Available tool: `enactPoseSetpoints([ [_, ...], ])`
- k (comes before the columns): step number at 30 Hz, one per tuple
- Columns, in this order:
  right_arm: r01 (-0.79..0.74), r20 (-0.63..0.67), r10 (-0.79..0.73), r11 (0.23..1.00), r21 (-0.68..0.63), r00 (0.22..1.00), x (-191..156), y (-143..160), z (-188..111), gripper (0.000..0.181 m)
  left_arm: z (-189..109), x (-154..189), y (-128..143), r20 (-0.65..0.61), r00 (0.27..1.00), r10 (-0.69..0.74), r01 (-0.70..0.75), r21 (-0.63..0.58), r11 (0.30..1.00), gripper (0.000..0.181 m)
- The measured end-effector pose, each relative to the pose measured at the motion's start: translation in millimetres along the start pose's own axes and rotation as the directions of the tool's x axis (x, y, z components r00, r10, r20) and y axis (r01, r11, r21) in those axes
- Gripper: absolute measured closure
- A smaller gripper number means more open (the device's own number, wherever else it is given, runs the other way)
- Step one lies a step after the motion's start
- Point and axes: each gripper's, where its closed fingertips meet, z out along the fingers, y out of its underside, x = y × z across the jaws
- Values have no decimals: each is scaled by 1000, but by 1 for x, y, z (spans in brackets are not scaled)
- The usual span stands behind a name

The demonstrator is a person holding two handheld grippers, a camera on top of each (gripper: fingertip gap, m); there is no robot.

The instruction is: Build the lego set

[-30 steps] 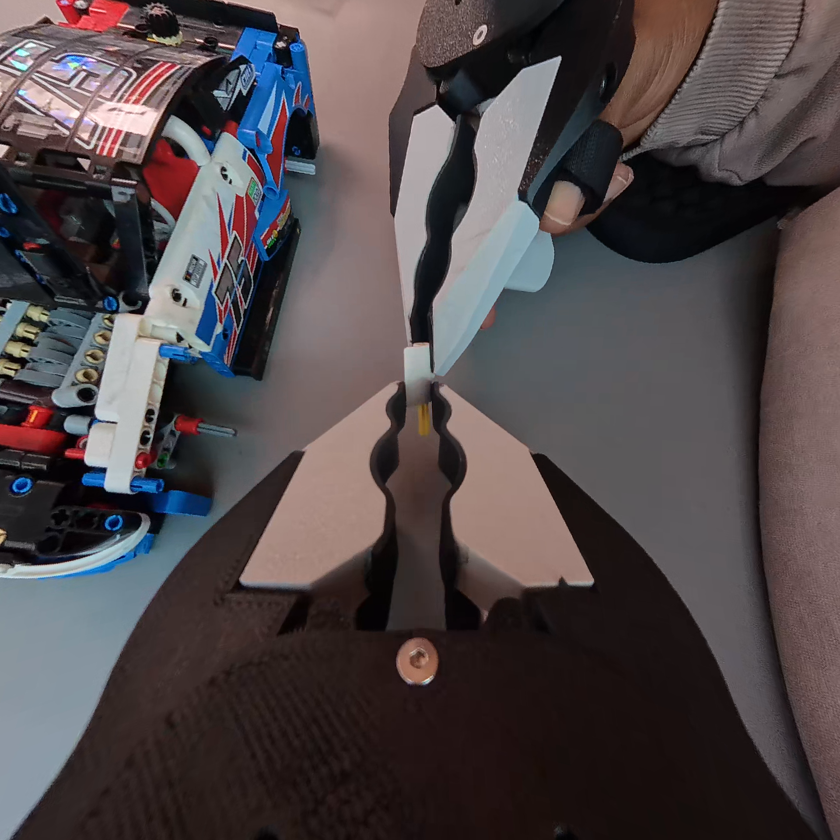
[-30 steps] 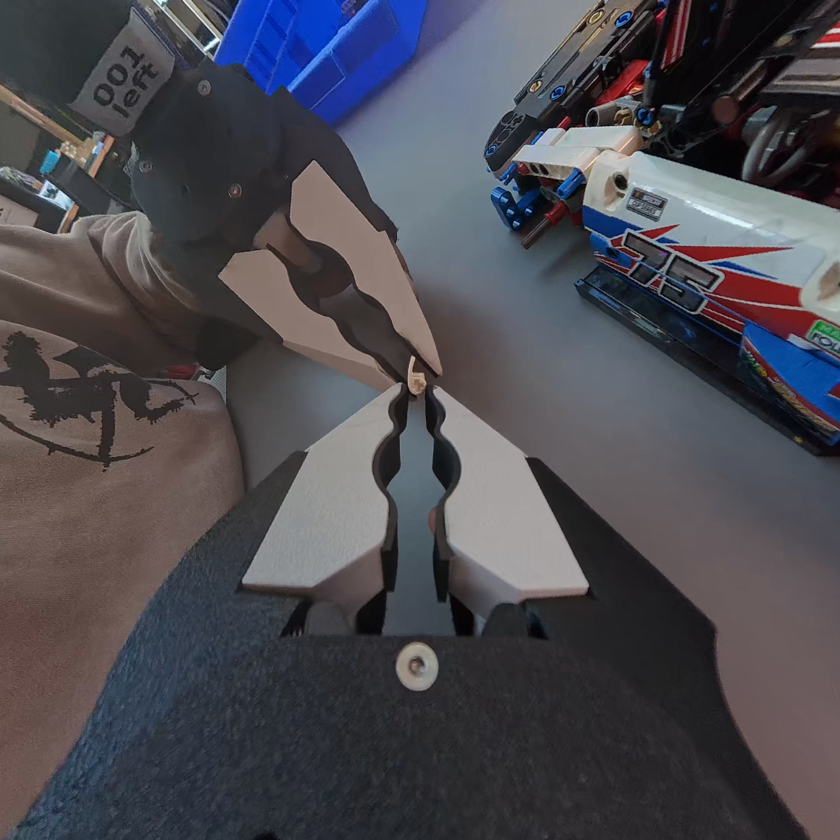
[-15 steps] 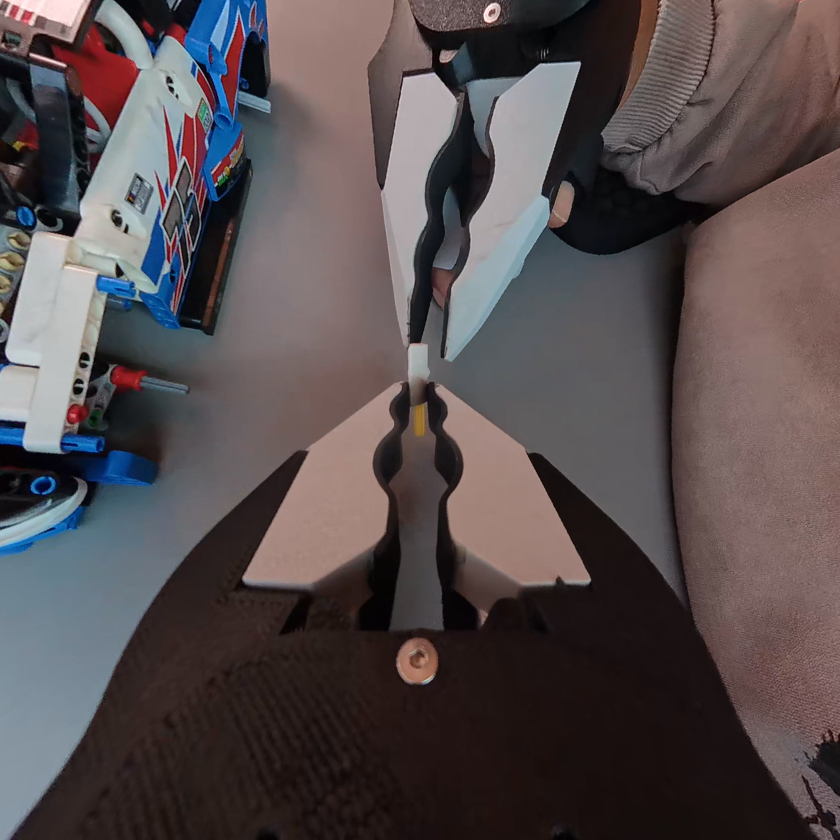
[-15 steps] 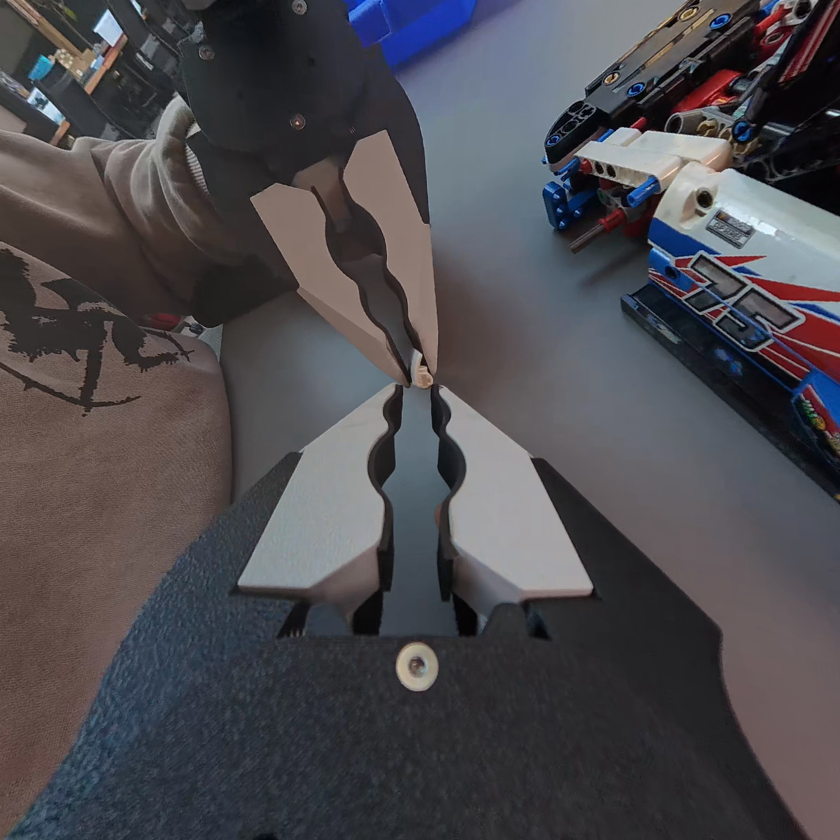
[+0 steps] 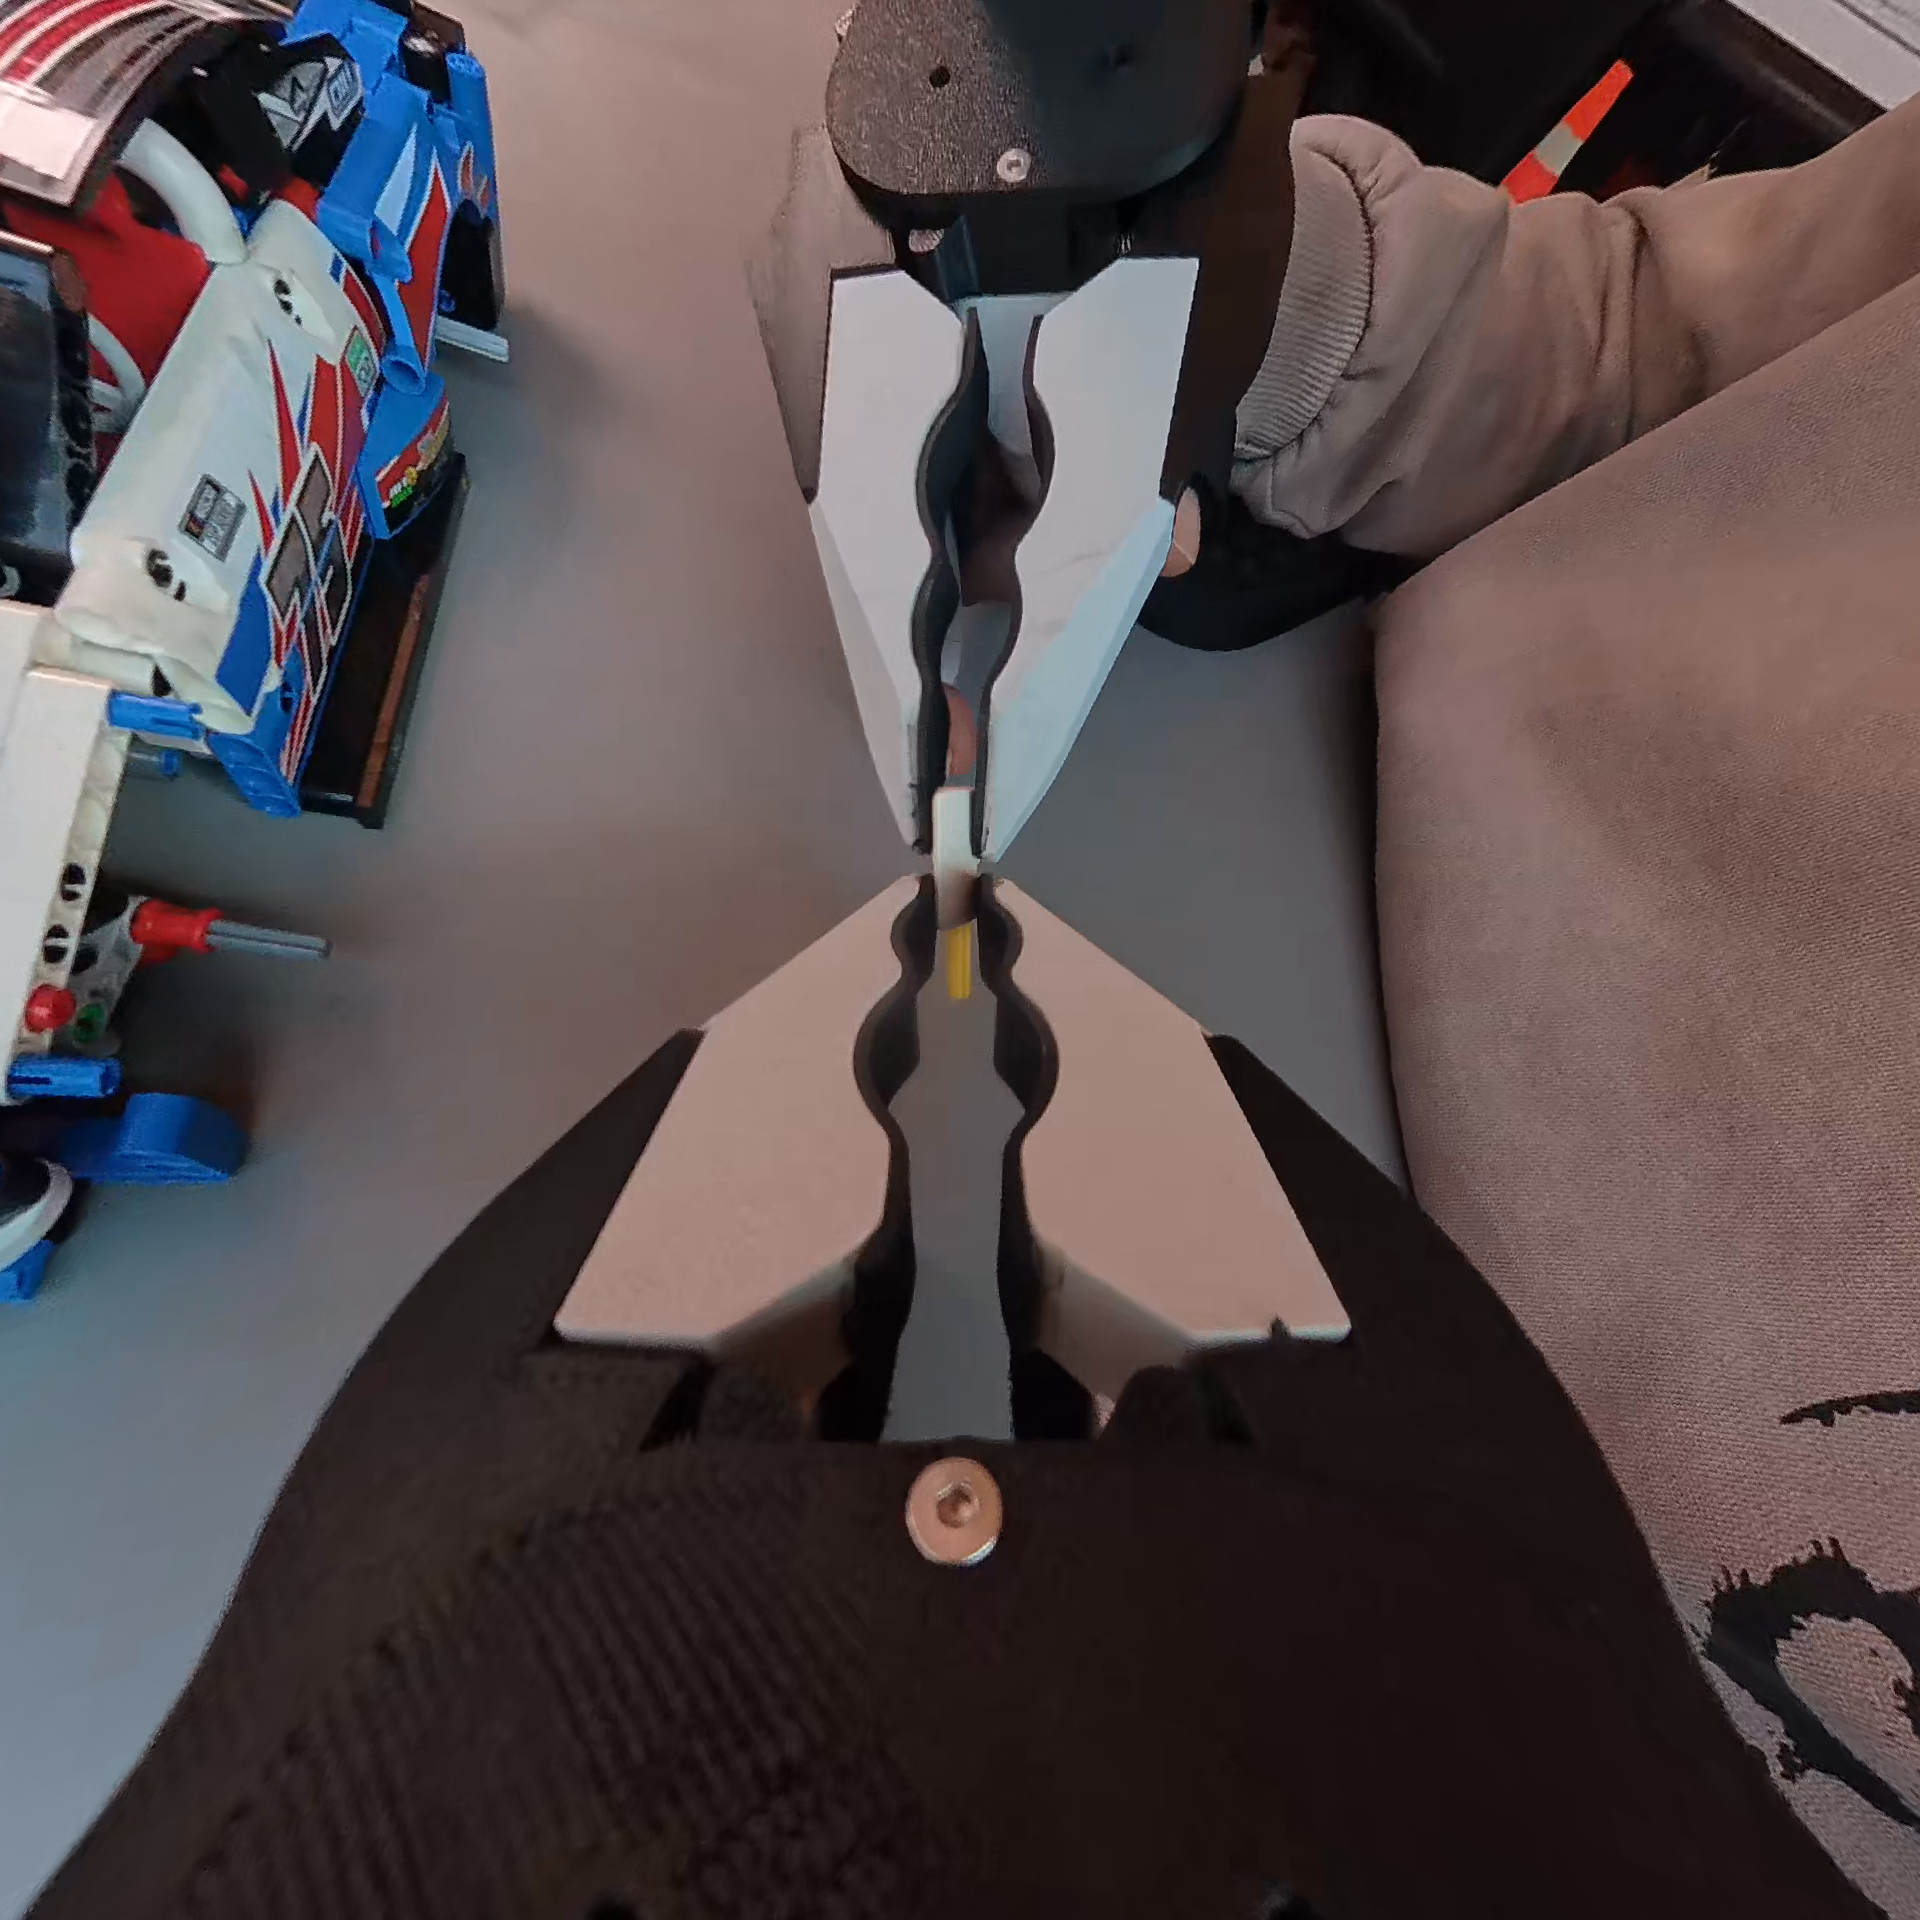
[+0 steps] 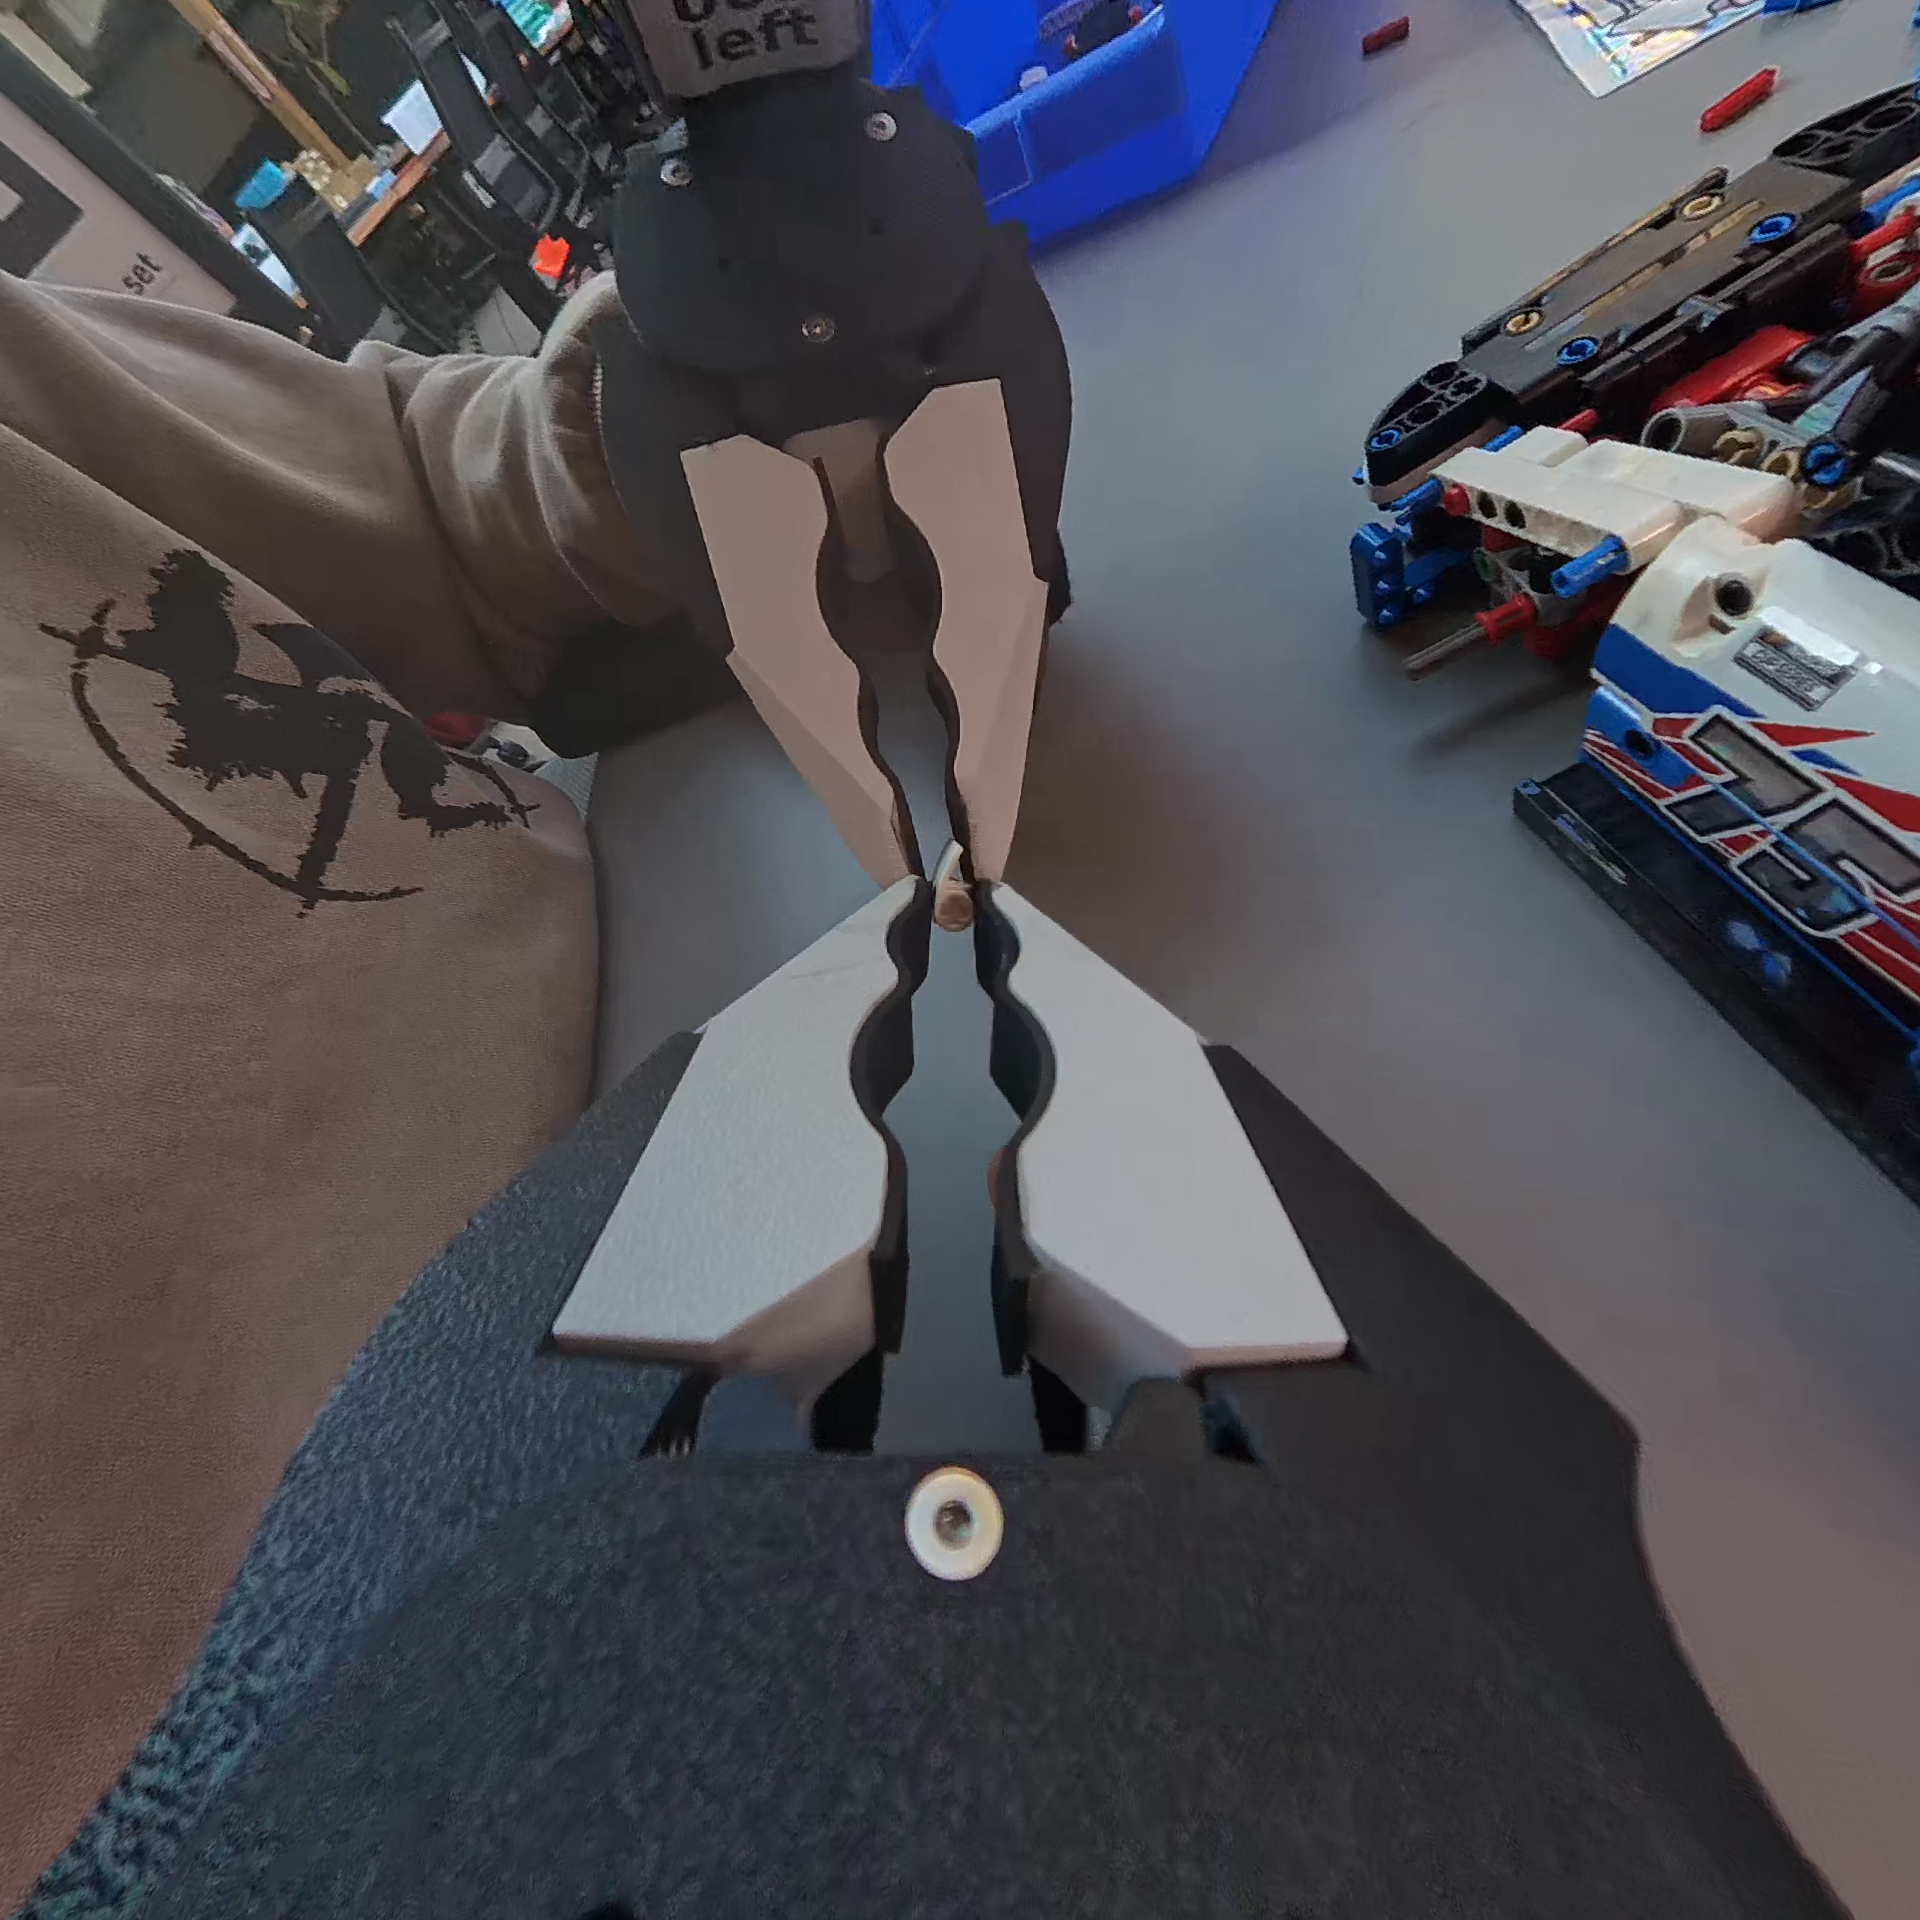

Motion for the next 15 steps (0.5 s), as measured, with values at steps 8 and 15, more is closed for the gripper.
enactPoseSetpoints([
  [8, -27, 68, 27, 1000, -3, 997, -9, -2, -7, 176, -2, 8, -5, -61, 998, -11, 14, 37, 999, 174],
  [15, -102, -24, 100, 989, -103, 995, 10, 15, -15, 176, -10, -11, -2, 27, 1000, -16, 16, 26, 1000, 171],
])
